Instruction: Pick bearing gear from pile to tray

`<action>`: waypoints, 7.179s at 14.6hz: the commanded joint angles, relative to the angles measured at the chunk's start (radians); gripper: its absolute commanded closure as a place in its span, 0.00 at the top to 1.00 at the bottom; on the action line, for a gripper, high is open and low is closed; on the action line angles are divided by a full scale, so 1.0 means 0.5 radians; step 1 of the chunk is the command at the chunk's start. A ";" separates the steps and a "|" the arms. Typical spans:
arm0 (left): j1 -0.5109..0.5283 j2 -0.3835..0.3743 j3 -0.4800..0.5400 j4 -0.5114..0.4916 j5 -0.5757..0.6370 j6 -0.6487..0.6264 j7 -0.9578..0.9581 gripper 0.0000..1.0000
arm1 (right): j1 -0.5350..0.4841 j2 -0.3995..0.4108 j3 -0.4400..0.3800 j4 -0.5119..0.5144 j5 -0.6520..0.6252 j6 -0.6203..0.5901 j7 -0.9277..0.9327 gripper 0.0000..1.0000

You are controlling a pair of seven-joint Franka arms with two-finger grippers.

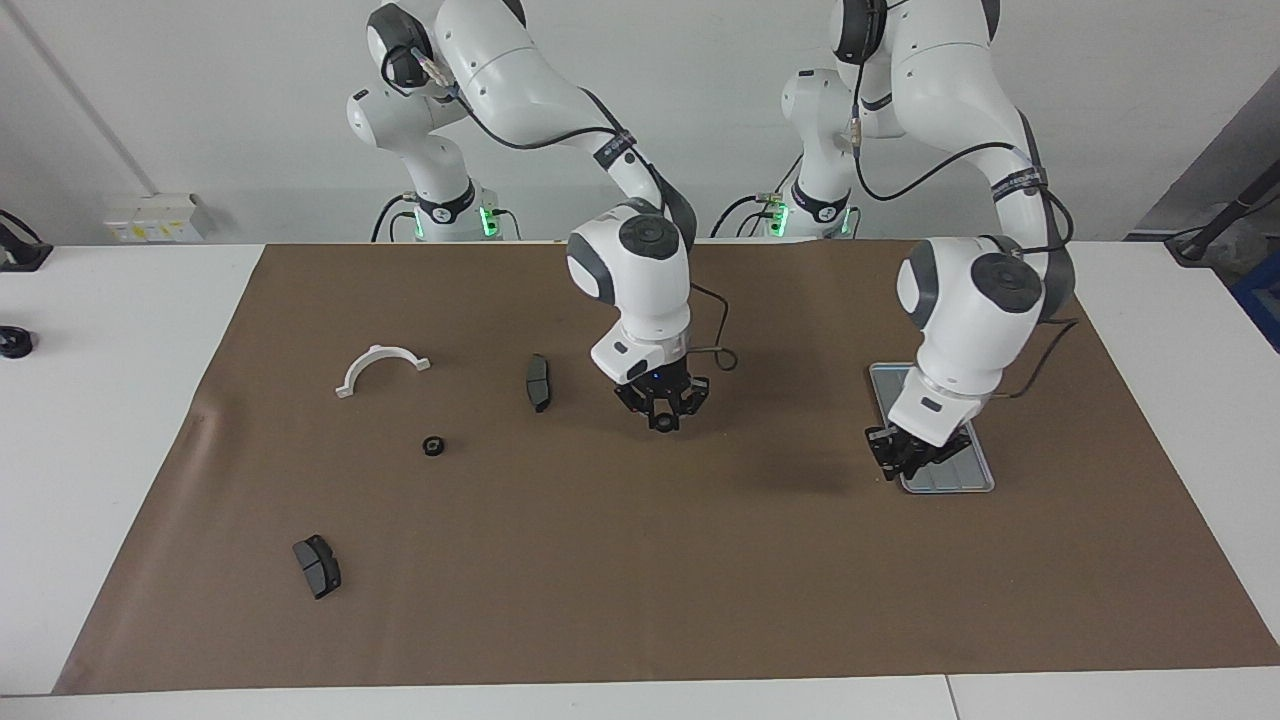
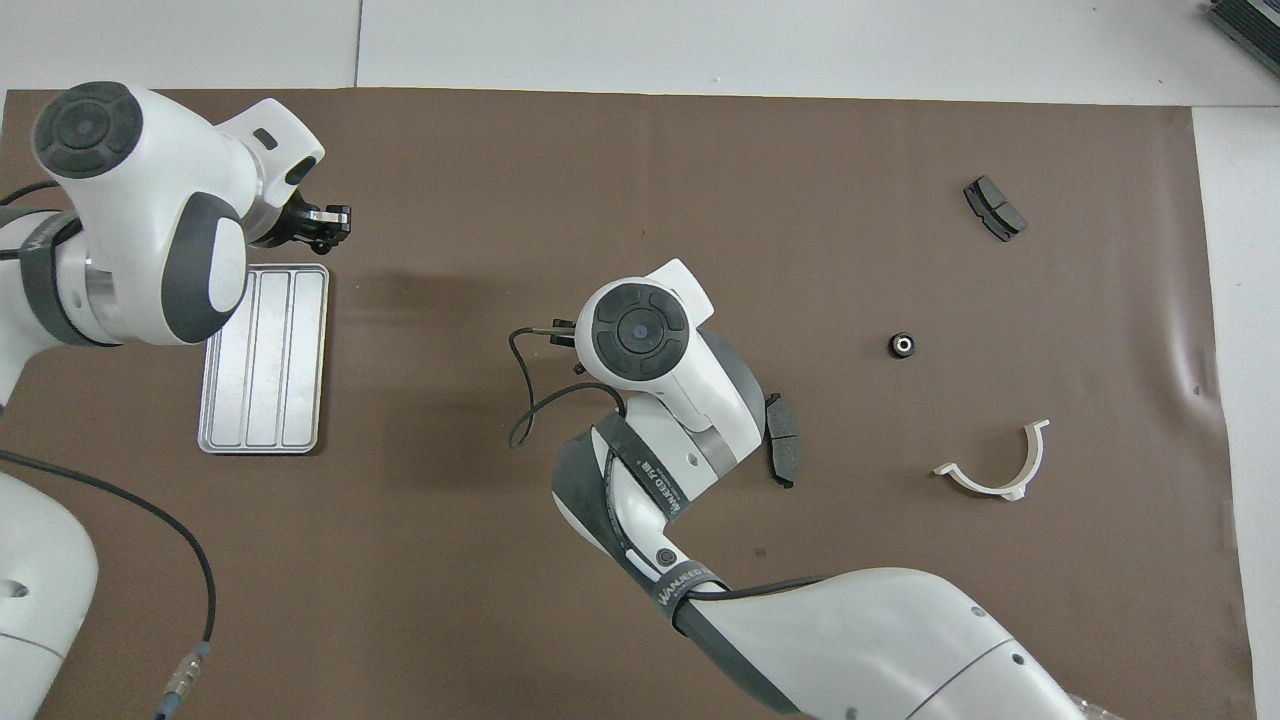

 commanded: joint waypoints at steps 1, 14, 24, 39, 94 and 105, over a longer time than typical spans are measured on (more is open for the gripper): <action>0.165 -0.062 -0.034 -0.080 -0.047 -0.049 0.207 0.00 | -0.027 0.074 -0.002 0.061 -0.051 0.039 0.034 0.00; 0.297 -0.304 -0.018 -0.755 -0.176 0.239 0.490 0.00 | -0.309 -0.220 -0.020 -0.061 -0.244 -0.150 -0.263 1.00; 0.288 -0.319 -0.015 -0.734 -0.176 0.289 0.478 1.00 | -0.975 -0.607 -0.017 -0.665 0.102 -0.151 -1.922 1.00; -0.601 -0.259 -0.015 -0.431 -0.078 0.267 -0.333 1.00 | -1.064 -0.699 -0.017 -1.227 0.198 0.420 -2.317 0.72; -0.228 -0.264 0.114 -0.295 -0.025 -0.067 0.266 0.00 | -0.089 -0.163 0.001 -0.423 -0.042 0.401 -0.252 0.15; -0.001 -0.326 0.117 -0.835 -0.056 0.583 0.456 0.00 | -0.566 -0.545 -0.020 -0.442 -0.078 0.031 -0.751 1.00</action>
